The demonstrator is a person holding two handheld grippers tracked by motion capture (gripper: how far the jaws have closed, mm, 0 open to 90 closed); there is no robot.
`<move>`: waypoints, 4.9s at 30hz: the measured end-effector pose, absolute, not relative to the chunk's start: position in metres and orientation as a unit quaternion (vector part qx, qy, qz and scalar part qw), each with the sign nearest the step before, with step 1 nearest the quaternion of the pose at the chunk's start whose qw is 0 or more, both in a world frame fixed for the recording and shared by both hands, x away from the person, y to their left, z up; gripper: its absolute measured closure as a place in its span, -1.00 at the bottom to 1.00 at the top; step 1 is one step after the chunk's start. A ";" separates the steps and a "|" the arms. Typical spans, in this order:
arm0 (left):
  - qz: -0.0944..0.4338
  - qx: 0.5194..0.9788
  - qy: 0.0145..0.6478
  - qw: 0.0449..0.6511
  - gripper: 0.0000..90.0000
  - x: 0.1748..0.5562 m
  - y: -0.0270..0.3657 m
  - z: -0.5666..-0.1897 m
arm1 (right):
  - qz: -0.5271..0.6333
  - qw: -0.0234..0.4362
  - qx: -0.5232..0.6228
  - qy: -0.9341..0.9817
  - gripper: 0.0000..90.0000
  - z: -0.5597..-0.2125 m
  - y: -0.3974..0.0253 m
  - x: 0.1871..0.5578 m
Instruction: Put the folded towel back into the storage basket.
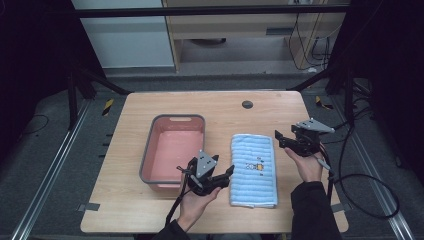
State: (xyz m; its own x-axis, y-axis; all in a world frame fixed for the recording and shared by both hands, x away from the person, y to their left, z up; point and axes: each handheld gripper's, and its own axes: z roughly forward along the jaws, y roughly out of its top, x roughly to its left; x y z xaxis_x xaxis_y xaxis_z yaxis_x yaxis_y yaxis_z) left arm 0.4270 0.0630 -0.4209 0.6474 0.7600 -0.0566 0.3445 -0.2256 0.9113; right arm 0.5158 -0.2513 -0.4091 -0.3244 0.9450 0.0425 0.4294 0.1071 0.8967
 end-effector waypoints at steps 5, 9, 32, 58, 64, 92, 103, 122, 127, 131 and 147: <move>0.201 0.761 0.362 0.499 -0.12 0.426 0.056 -0.430 | 0.435 0.295 0.502 0.687 -0.25 -0.414 -0.250 0.521; 0.195 0.766 0.362 0.494 -0.06 0.425 0.053 -0.438 | 0.433 0.295 0.499 0.690 -0.25 -0.419 -0.247 0.527; 0.194 0.795 0.360 0.448 0.12 0.419 0.039 -0.475 | 0.406 0.267 0.516 0.705 -0.09 -0.452 -0.240 0.544; 0.160 0.814 0.381 0.409 0.21 0.423 0.032 -0.505 | 0.362 0.226 0.521 0.739 0.01 -0.496 -0.227 0.559; 0.155 0.812 0.388 0.409 0.25 0.424 0.031 -0.507 | 0.358 0.222 0.528 0.737 0.06 -0.499 -0.230 0.558; 0.128 0.808 0.397 0.417 0.89 0.424 0.028 -0.504 | 0.390 0.200 0.514 0.738 0.82 -0.495 -0.226 0.552; 0.126 0.799 0.386 0.444 0.90 0.420 0.034 -0.485 | 0.415 0.220 0.500 0.728 0.82 -0.469 -0.230 0.539; 0.141 0.791 0.364 0.471 0.90 0.414 0.044 -0.452 | 0.443 0.253 0.479 0.714 0.82 -0.428 -0.226 0.525; 0.145 0.788 0.360 0.478 0.91 0.413 0.046 -0.443 | 0.450 0.266 0.470 0.711 0.83 -0.415 -0.224 0.521; 0.152 0.786 0.354 0.483 0.90 0.412 0.049 -0.434 | 0.459 0.276 0.466 0.704 0.83 -0.404 -0.223 0.518; 0.171 0.774 0.348 0.501 0.90 0.410 0.063 -0.406 | 0.469 0.296 0.454 0.697 0.82 -0.367 -0.211 0.514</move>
State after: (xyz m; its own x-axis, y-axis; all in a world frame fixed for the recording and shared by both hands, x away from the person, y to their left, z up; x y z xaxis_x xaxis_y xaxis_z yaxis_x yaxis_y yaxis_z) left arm 0.4104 0.0630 -0.4057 0.6992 0.7100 -0.0840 0.3669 -0.2555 0.8945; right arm 0.5136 -0.2109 -0.3669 -0.4112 0.9114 0.0130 0.3554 0.1471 0.9231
